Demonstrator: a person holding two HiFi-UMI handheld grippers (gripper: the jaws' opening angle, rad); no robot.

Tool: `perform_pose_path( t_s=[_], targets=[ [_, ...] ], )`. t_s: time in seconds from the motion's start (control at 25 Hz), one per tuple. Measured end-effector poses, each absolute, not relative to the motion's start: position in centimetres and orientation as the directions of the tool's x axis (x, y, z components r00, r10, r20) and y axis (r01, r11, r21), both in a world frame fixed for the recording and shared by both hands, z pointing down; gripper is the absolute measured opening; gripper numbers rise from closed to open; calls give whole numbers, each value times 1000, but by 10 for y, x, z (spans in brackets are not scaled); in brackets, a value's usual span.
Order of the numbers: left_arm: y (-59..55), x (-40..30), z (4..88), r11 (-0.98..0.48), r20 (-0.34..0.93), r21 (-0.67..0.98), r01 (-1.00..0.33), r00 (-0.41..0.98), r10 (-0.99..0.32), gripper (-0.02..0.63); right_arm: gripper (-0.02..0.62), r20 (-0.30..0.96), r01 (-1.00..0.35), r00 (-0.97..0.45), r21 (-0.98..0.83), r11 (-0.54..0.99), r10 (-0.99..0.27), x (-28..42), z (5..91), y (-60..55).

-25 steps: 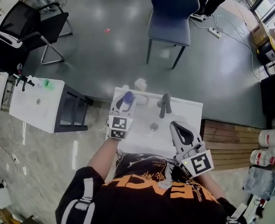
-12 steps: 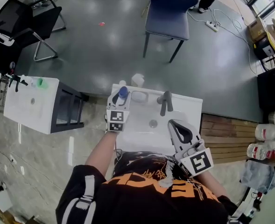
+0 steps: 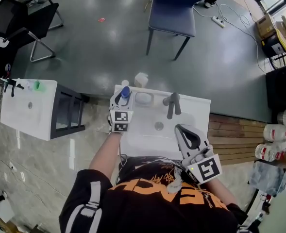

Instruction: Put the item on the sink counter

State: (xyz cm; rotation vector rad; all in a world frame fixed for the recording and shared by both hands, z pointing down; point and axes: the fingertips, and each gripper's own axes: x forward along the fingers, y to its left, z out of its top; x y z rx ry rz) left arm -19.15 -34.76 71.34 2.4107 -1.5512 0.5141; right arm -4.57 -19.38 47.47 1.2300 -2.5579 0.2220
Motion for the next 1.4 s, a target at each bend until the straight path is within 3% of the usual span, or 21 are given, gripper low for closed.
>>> perform_pose_path(
  t_s=[0.84,1.08,1.4],
  targets=[
    [-349,-186,734,-449,397,-8,-894,409,-822,175,14,289,-795,-589,-40,605,-755,-55,471,-208],
    [-347,-178,732,-485,384,1,-875,448,-807,298,14,286,-795,-590,-42,605,-755,-53,471,-207],
    [-339,-178,707,-493,338,-55,-868,449,-827,356,14,279,-800,-585,-41,599,-762,-48,469,-203]
  ],
)
